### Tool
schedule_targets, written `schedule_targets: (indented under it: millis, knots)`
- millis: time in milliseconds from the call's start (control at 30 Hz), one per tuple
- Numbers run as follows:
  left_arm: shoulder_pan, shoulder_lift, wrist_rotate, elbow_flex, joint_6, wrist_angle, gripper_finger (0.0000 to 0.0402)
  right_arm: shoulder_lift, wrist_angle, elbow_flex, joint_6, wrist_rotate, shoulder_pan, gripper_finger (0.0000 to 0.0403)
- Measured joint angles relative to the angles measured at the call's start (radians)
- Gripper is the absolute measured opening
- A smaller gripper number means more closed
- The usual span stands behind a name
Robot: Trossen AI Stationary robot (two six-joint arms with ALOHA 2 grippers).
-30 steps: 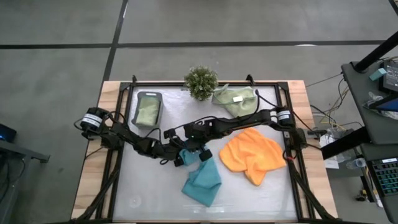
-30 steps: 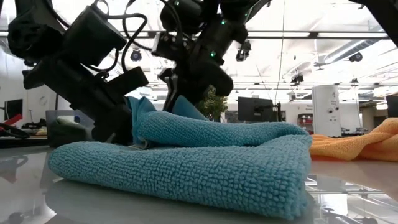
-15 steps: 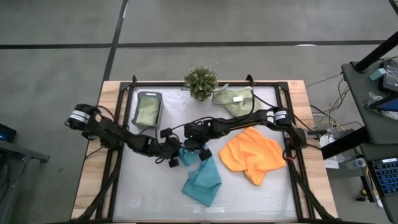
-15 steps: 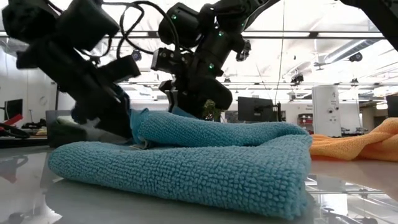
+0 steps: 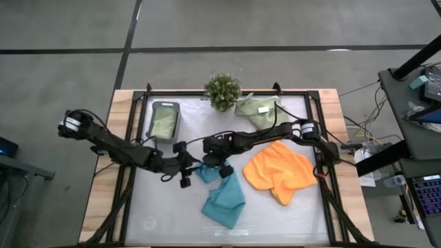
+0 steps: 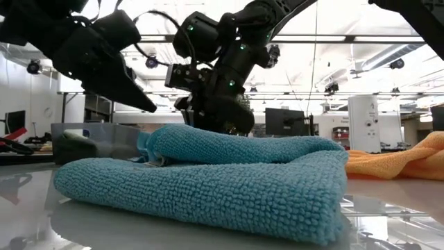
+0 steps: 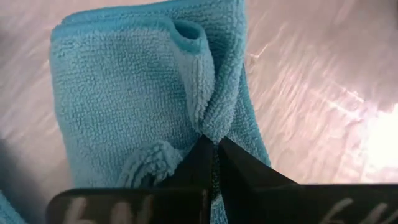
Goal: Fold microfiber towels
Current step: Fold the left blue microfiber cloth
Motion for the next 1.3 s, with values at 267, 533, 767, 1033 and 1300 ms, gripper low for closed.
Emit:
schedule_targets:
  millis: [267,533,767,1033,1300]
  knots:
    - [-0.007,0.121,-0.003,0.0,-0.028,0.041,0.0108,0.012,0.031,0.0,0.023,0.0,0.0,0.0009]
    - [-0.007,0.244,-0.009,0.002,-0.101,0.074,0.0108,0.011,0.026,0.007,0.036,0.0,0.001,0.0014]
    - [-0.007,0.26,-0.012,-0.002,-0.186,0.009,0.0108,-0.026,0.023,0.007,0.093,0.0,-0.002,0.007]
    - [-0.007,0.254,-0.012,-0.007,-0.189,0.003,0.0108,-0.13,-0.046,0.007,0.144,0.0,-0.006,0.015]
    - [-0.007,0.254,-0.013,-0.013,-0.228,0.005,0.0108,-0.192,-0.133,0.006,0.295,-0.088,0.003,0.0194]
